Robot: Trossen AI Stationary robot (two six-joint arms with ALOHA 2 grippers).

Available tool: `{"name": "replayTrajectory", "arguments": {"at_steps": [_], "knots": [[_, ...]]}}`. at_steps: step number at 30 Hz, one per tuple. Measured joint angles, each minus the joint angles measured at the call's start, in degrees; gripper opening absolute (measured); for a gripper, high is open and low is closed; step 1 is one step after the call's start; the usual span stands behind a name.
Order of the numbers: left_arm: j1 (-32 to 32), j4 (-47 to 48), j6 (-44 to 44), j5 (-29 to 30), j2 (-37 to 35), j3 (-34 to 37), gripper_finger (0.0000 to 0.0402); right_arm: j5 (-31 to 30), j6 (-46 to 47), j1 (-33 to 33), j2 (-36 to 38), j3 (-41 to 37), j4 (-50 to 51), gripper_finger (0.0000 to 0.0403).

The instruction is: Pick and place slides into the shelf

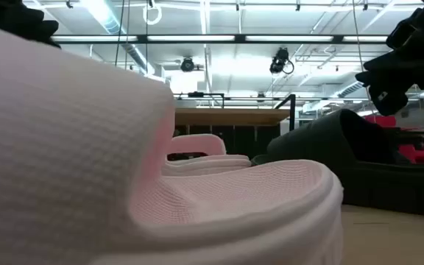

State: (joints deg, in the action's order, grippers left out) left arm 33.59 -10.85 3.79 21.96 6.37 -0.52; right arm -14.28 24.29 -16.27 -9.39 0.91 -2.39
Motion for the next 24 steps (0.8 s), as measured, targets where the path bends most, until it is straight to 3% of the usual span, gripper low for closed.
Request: {"name": "replayTrajectory", "arguments": {"at_steps": [24], "knots": [[0.02,0.00,0.00,0.00,-0.02,0.00,0.0084,0.00,0.00,0.00,-0.02,0.00,0.02,0.0110]]}}
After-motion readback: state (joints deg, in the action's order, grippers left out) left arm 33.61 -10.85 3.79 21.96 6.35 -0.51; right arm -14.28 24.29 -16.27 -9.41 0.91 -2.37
